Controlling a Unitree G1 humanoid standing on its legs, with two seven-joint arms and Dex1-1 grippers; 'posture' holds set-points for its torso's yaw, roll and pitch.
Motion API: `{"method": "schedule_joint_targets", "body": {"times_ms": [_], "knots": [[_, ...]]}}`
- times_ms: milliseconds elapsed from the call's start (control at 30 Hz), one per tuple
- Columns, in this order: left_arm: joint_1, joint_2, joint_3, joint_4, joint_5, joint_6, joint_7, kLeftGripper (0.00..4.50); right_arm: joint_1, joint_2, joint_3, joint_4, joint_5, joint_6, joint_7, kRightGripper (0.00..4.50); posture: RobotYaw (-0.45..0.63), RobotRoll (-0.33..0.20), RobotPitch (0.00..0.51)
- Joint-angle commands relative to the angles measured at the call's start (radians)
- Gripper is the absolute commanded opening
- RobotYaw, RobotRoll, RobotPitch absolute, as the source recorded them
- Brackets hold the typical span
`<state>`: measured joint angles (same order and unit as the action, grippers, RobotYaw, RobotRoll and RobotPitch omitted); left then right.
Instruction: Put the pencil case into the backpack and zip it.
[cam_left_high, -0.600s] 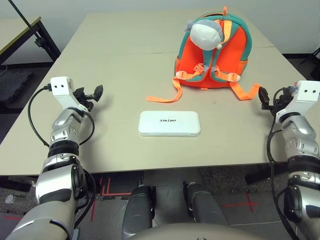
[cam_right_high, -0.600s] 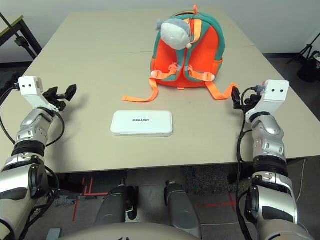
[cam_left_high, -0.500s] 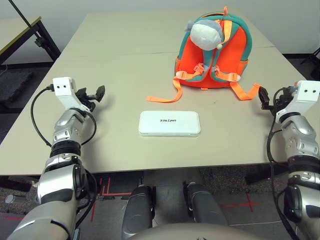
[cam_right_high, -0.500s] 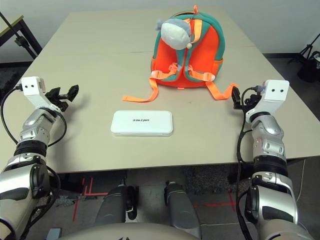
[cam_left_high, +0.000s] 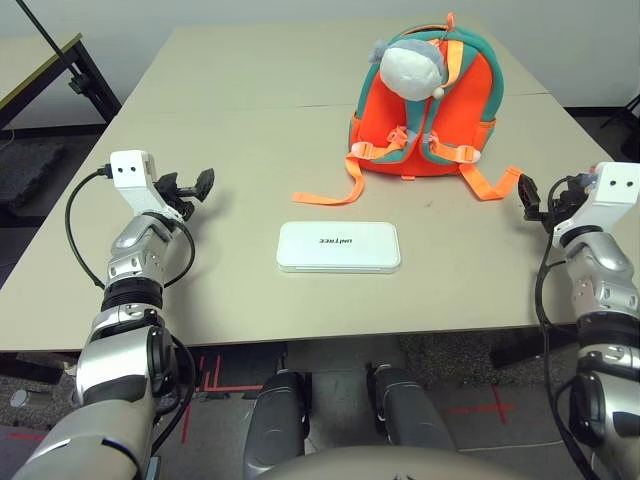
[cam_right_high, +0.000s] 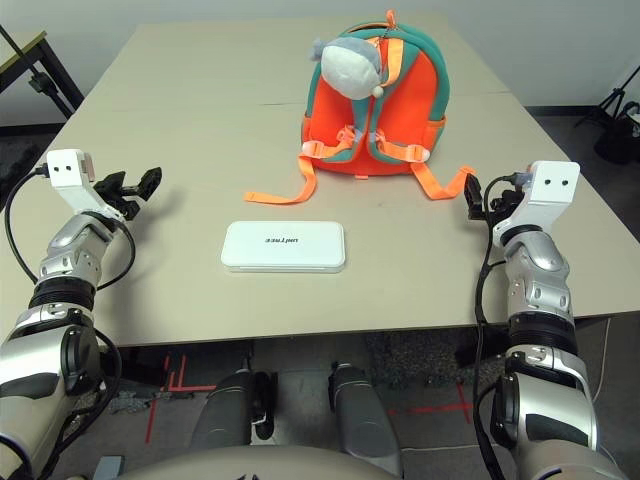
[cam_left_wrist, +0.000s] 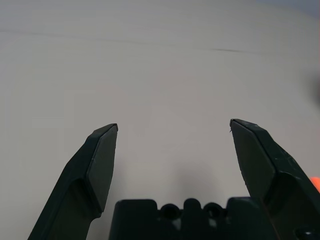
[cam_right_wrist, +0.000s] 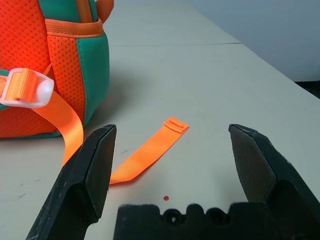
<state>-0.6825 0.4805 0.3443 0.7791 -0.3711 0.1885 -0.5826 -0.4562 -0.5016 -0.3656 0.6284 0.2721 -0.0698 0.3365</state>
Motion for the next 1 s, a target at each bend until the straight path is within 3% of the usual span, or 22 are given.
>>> {"method": "schedule_joint_targets", "body": {"times_ms": [33,233,467,800,1000], "knots": [[0.036,0.014,-0.034,-0.191,-0.111,0.34,-0.079,4.5,-0.004,-0.011,-0.004,0.009,0.0,0.002,0.006,4.45,-0.12,0.0,0.114],[0.076,0.052,0.001,-0.456,-0.282,0.776,-0.061,4.5,-0.019,-0.008,0.013,0.02,-0.011,0.0,0.019,4.45,-0.11,0.0,0.123],[0.078,0.078,0.063,-0.494,-0.406,1.169,-0.019,4.5,-0.02,-0.016,0.05,0.008,-0.04,0.006,0.057,4.45,-0.11,0.0,0.128],[0.106,0.03,0.096,-0.433,-0.421,1.345,0.004,4.5,0.016,-0.028,0.098,-0.069,-0.078,0.006,0.094,4.45,-0.14,0.0,0.124],[0.087,0.005,0.096,-0.342,-0.391,1.329,0.01,4.5,0.041,-0.031,0.113,-0.119,-0.092,0.028,0.107,4.45,-0.15,0.0,0.123]]}}
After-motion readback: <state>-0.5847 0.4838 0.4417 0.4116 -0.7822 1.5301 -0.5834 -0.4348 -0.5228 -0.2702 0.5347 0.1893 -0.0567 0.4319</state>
